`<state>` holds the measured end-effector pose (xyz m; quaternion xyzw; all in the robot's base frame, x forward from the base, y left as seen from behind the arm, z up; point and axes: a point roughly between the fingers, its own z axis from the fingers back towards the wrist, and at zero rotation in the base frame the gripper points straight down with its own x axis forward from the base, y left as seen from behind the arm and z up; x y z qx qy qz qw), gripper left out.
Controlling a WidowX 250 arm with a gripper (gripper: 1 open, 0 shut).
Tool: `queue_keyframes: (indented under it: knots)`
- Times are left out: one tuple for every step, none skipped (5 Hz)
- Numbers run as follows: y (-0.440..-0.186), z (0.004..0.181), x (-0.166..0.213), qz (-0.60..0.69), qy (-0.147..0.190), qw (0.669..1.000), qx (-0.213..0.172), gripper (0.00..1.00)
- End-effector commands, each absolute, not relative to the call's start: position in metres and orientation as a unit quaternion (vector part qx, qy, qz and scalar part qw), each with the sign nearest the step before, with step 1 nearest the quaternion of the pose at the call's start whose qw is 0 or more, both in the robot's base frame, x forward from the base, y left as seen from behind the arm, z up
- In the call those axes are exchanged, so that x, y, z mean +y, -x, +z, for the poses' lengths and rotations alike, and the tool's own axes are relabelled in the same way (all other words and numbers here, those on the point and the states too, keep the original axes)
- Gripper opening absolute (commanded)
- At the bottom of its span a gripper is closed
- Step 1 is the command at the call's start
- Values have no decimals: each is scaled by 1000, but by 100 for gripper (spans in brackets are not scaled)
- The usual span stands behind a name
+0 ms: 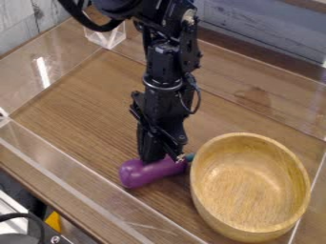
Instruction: Remove the purple eggplant from inside the brown bowl and put it on the table
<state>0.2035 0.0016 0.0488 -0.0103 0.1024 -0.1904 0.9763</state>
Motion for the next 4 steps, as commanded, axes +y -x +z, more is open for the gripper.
queue_keyframes:
  knots:
    - [-212,62,5,-182,6,980,75,0]
    - [-212,63,4,-179,7,981,75,0]
    - [-212,63,4,-177,8,981,76,0]
    - [-212,64,4,-174,9,982,77,0]
